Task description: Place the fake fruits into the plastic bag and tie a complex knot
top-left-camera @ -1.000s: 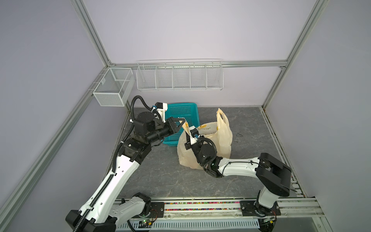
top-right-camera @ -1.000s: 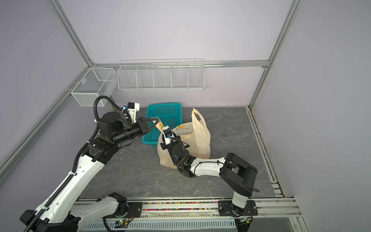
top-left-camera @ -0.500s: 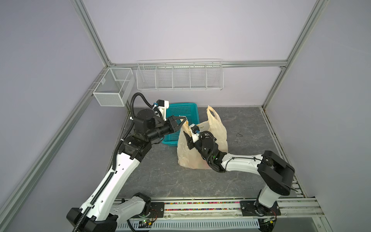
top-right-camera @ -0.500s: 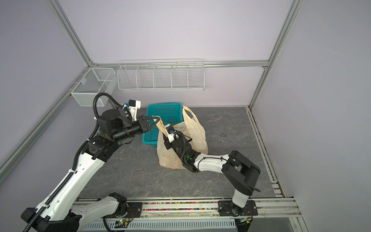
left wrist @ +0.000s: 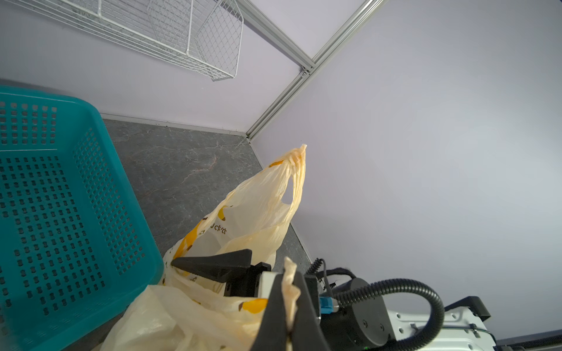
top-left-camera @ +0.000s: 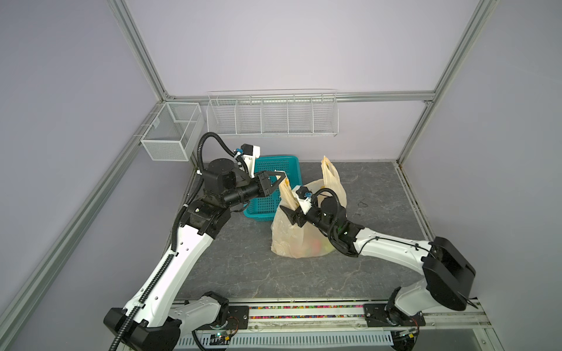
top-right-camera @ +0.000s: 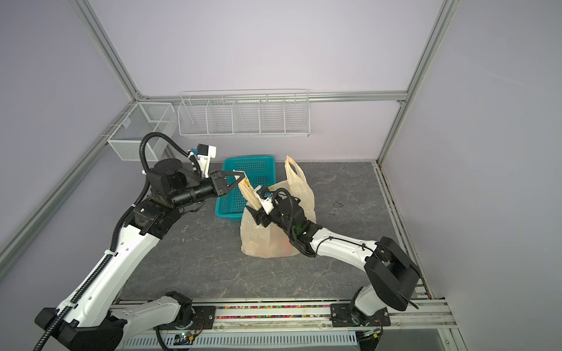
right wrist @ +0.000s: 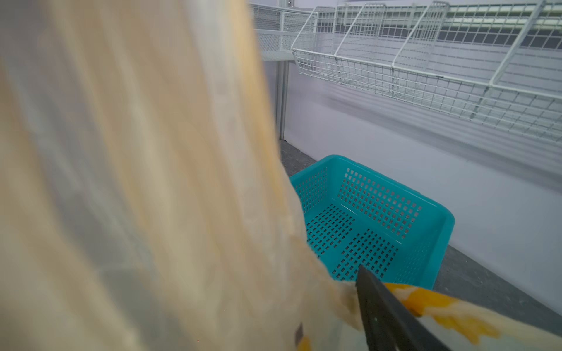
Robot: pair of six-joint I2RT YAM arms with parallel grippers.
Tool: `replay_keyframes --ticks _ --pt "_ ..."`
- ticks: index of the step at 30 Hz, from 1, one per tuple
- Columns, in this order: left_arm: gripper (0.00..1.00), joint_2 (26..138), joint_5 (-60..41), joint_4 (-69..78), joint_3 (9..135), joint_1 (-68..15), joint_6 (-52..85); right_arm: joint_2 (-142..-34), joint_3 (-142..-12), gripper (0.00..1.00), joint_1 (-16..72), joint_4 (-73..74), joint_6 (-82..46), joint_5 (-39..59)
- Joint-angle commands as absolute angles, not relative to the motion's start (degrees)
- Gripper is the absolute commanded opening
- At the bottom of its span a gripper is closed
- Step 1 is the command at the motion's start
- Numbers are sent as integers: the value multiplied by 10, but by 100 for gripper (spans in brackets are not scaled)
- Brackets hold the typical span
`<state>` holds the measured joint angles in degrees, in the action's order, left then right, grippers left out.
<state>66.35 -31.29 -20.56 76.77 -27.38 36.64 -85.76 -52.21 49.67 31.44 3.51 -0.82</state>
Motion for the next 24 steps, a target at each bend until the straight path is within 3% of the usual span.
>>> replay_keyframes --ticks 1,11,19,24 --pt "0 671 -329 -212 790 -270 342 -828 -541 83 479 239 53 89" --pt "0 677 -334 -223 801 -269 323 -814 -602 95 450 150 72 158" --pt "0 685 -368 -228 813 -256 298 -833 -670 97 414 114 69 302" --pt "0 684 -380 -218 808 -252 297 -887 -730 93 405 92 53 394"
